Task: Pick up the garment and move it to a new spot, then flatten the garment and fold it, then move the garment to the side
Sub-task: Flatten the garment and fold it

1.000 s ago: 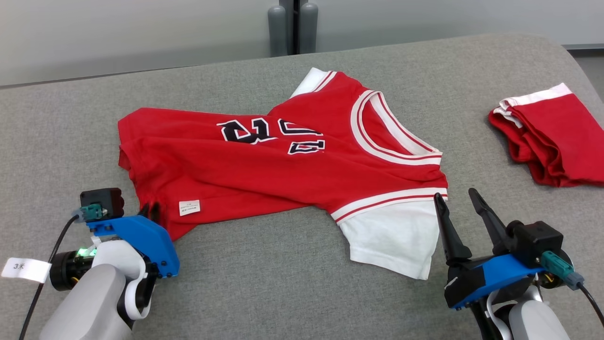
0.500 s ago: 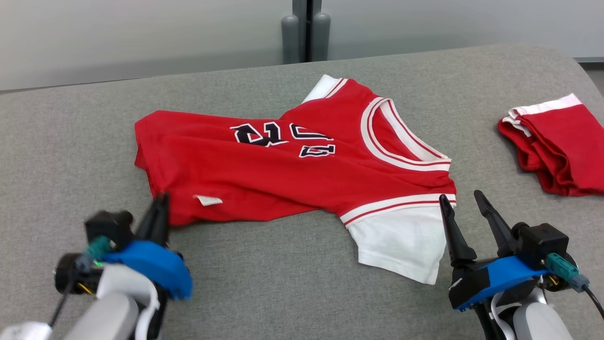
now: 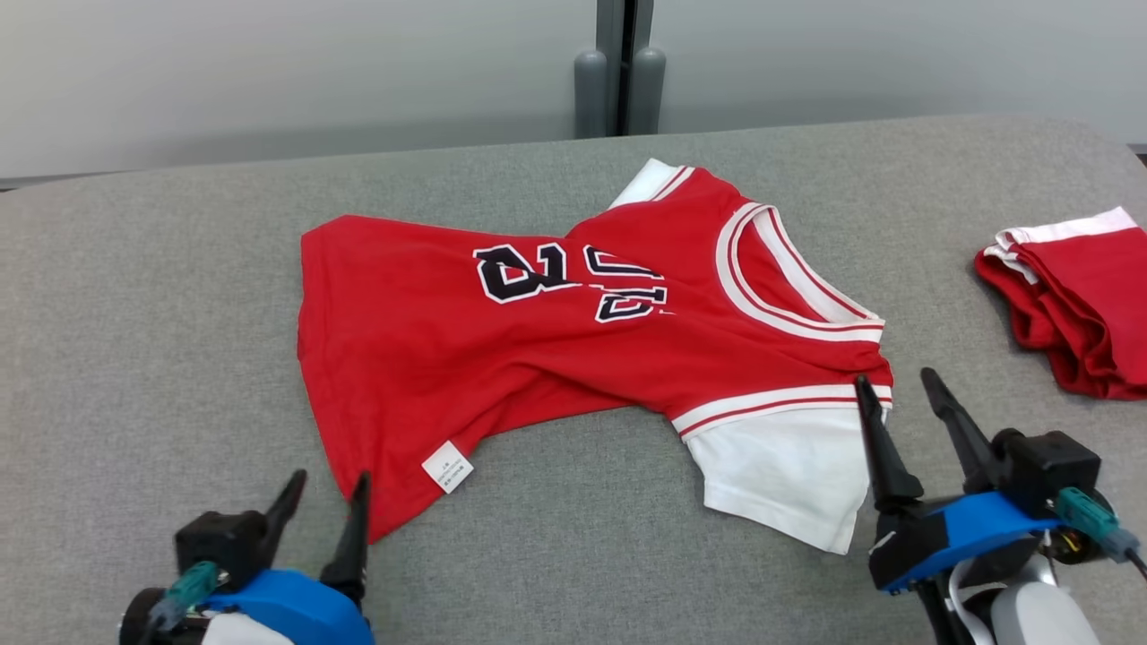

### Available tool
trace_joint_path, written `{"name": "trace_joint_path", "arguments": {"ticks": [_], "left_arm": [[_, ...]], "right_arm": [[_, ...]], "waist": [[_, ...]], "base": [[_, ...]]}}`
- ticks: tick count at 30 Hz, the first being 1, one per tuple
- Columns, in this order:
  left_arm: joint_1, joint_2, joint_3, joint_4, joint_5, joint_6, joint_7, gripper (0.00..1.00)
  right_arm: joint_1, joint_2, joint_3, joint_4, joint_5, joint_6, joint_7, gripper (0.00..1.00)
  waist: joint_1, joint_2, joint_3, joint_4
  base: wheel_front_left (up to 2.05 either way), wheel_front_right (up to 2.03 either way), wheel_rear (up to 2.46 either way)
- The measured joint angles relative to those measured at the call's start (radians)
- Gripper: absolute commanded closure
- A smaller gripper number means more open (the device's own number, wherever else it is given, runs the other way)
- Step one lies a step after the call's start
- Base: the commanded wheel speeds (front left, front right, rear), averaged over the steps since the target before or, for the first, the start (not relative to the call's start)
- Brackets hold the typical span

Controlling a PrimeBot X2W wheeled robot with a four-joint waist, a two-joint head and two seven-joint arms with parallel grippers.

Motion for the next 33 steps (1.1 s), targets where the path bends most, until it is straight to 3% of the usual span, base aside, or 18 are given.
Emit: {"name": "trace_joint_path", "arguments": {"ticks": [8,20,33], "left_arm": [[0.001,-0.037,0.109,0.023,0.002,-0.026,-0.196,0.00],[0.050,-0.162,0.330,0.032,0.114,-0.084,-0.208,0.00],[0.095,-0.198,0.367,0.112,0.158,-0.127,-0.208,0.00]], "right_arm": [[0.057,0.000,-0.077,-0.023,-0.005,0.000,0.010,0.00],[0.115,0.000,-0.115,-0.062,-0.008,0.000,0.041,0.00],[0.144,0.000,-0.108,-0.068,0.009,0.000,0.056,0.00]], "waist": [[0.0000,0.0000,-0.048,0.014],[-0.0001,0.0001,-0.128,0.002],[-0.0001,0.0000,-0.170,0.003]], "base": [[0.00,0.00,0.00],[0.00,0.00,0.00],[0.00,0.00,0.00]]}}
